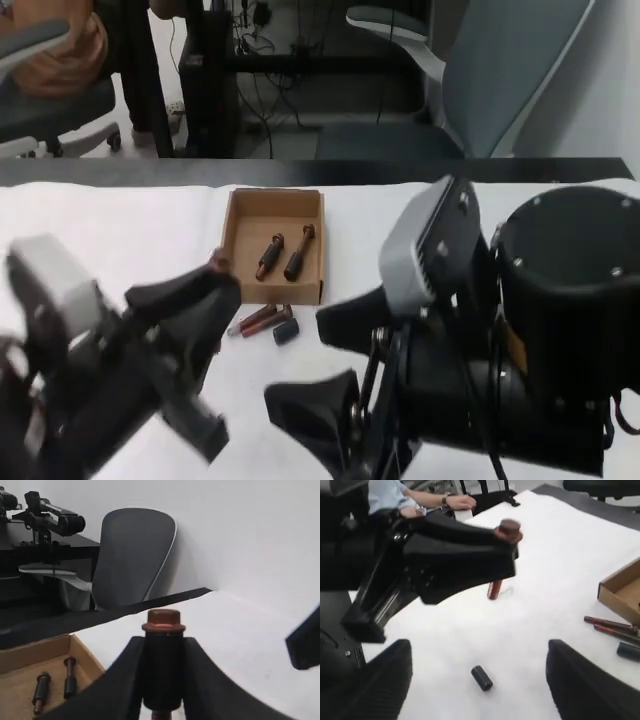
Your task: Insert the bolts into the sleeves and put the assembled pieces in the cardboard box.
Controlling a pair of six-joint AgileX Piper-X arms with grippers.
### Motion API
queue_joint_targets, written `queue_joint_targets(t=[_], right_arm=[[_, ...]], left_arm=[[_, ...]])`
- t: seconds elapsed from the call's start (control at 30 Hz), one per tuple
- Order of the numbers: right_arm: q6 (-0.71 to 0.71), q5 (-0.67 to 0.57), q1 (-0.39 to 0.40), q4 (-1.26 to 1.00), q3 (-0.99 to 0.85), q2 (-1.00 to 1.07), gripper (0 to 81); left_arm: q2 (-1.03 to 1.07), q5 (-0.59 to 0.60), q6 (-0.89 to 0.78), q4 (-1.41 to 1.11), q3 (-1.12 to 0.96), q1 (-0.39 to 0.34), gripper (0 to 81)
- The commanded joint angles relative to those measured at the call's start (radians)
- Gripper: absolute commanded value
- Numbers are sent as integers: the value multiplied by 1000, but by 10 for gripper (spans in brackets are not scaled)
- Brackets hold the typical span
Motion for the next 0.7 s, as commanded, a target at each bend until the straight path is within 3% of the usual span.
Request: queue_joint_targets(t=[0.0,0.13,0.37,0.67], right_arm=[[-85,-25,-4,43,-12,-3,680],[-190,-78,-4,75,-12,46,560],[-292,-162,-4,75,-65,246,577],[-657,-201,20,237,-283,490,577]], left_arm=[[108,-22,21,30,-104,22,18],[326,18,-26,32,-251,101,18],[659,107,-54,47,-517,236,18],[965,265,-51,129,-759,251,18]])
